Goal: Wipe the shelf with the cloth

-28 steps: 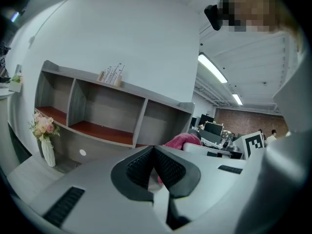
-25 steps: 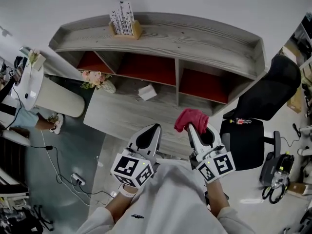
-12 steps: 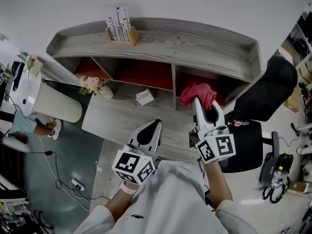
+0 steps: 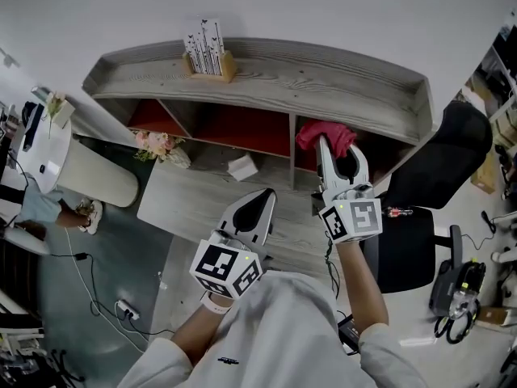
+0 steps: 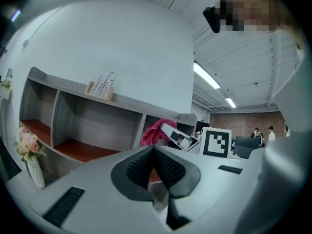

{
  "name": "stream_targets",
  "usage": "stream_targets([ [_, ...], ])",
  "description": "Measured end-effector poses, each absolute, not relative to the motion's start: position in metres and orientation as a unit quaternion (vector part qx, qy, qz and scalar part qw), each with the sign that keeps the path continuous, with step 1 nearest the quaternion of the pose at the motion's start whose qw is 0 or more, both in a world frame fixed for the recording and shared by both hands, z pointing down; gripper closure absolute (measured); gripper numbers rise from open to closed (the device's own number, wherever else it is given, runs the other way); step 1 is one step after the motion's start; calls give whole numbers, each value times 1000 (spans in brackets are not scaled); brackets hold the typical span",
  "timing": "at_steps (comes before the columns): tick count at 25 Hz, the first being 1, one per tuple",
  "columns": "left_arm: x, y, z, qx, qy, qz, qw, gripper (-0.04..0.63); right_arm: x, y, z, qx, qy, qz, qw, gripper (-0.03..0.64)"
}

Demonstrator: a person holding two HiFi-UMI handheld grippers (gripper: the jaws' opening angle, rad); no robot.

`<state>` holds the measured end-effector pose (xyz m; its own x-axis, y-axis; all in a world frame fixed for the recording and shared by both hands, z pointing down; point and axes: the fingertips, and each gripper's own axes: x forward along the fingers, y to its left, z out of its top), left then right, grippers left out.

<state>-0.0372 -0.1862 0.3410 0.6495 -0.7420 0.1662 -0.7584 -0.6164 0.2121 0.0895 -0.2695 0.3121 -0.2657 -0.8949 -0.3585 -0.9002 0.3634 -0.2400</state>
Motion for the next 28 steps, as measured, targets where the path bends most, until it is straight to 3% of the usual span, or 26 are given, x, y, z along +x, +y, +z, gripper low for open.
stream_targets([
  [28,-44,-187,341,892,-430,26,141,589,85,-393,310,-626,770,73,102,510],
])
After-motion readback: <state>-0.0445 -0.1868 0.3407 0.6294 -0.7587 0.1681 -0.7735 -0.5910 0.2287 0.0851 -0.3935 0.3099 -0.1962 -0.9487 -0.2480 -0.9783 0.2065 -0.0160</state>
